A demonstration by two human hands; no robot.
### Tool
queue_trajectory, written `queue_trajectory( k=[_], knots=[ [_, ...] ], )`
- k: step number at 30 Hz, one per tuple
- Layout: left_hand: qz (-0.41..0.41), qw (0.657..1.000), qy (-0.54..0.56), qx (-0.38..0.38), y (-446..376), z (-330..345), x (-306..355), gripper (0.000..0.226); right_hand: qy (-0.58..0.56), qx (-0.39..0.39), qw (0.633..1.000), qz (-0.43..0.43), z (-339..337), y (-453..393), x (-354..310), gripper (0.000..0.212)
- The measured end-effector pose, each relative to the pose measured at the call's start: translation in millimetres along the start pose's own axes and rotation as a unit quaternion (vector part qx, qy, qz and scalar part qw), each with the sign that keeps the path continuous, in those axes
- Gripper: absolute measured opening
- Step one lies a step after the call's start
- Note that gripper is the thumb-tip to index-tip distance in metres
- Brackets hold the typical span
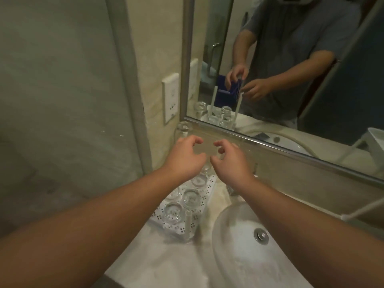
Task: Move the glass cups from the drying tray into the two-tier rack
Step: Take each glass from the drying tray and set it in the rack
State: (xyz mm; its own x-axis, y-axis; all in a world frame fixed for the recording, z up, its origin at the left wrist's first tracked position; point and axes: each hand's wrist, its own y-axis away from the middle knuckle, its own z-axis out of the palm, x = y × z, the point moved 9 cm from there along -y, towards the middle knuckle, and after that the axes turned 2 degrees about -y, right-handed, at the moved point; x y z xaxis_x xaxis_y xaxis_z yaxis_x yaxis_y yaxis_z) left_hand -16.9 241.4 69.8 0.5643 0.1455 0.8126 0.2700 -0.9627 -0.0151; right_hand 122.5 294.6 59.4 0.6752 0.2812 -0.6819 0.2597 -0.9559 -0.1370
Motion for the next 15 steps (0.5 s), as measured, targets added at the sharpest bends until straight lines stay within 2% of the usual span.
queue_trajectory(
  k=[7, 15],
  knots=[
    [-0.074, 0.997, 0.007, 0.011, -39, -16, -41, 0.043, 0.067, -0.044, 0.996, -0.042, 20, -43, -24, 0.051],
    [-0.146, 0.987, 0.071, -0.001, -81, -13, -64, 0.067, 0.132, -0.088, 0.986, -0.057, 48, -96, -37, 0.067]
  ],
)
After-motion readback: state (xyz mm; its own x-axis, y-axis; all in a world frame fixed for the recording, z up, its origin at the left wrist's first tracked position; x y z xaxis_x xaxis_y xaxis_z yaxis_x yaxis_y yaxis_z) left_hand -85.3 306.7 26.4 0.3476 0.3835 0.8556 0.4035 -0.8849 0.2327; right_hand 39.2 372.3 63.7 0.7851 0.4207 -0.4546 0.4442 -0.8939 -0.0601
